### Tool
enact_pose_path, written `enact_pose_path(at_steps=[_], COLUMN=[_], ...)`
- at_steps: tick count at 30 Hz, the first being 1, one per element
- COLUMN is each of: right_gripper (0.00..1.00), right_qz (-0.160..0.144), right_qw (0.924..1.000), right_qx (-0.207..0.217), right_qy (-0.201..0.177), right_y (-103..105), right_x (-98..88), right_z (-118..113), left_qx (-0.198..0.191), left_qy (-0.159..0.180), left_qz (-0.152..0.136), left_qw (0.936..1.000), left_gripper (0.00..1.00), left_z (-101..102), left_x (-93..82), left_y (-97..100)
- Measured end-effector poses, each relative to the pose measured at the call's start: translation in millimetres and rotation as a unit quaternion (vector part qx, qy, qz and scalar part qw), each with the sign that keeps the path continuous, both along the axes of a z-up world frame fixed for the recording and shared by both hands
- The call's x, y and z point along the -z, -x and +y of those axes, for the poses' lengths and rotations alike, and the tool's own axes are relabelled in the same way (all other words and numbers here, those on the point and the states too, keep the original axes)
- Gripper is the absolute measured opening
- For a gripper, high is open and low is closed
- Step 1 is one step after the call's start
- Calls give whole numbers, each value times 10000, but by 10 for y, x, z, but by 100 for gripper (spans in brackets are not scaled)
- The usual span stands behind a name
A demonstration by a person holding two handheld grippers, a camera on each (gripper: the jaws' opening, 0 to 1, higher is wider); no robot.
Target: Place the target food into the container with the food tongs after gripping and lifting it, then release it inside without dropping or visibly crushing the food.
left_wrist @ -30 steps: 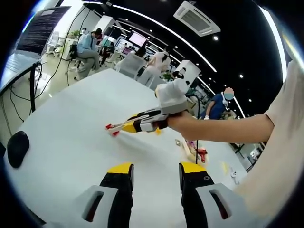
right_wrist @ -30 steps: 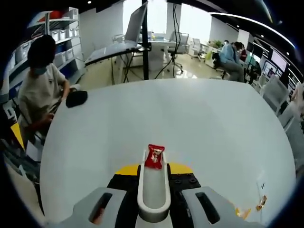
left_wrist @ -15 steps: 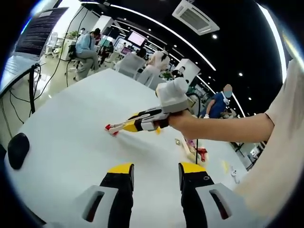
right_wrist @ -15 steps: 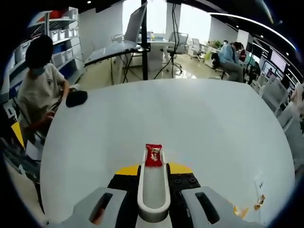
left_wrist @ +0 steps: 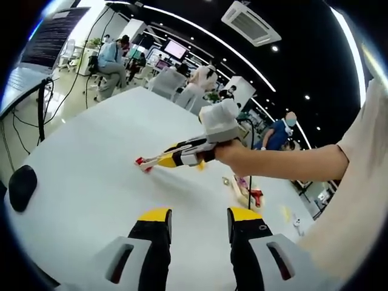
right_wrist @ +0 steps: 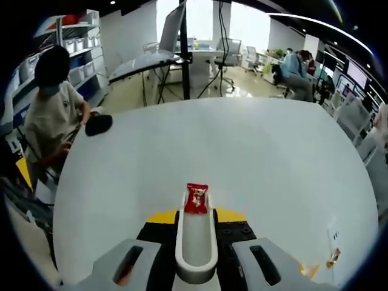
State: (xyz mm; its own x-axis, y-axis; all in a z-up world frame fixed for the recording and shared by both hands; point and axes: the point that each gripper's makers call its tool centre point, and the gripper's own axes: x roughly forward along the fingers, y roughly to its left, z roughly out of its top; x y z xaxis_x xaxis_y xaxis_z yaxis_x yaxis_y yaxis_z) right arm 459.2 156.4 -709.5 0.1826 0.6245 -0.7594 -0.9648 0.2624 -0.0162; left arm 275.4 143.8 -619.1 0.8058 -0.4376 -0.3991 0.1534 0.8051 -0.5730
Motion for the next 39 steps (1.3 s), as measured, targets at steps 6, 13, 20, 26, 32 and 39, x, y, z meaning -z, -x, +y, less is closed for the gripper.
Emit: enact_pose_path(at_steps=[6,13,20,26,32,39], right_gripper=[21,21,21,21,21,22], right_qz=[41,141,74,-54,-77,-57], right_qw=[10000,9998,9984,9971,9968,9968], right_qx=[30,99,-341,-476,-477,-428], right_qy=[-51,-111,438,593,630,668], right_y=[-11,-9,53,84,33,28], right_x=[5,-3,-17,-23,-5,-11], right_z=[19,22,-18,42,63,74], left_qx=[3,-7,-13,-38,-70,-70], left_qy=[12,58,60,87,118,156], left_qz=[-18,-6,15,-7,-7,-2], left_qw=[10000,10000,10000,10000,9999,9999], left_gripper=[36,35,35,35,35,34], left_z=[-3,-13,-8,-2,14,21], left_x=[-3,0,11,8,23,42], left_y=[-18,-12,-7,-30,-36,-48])
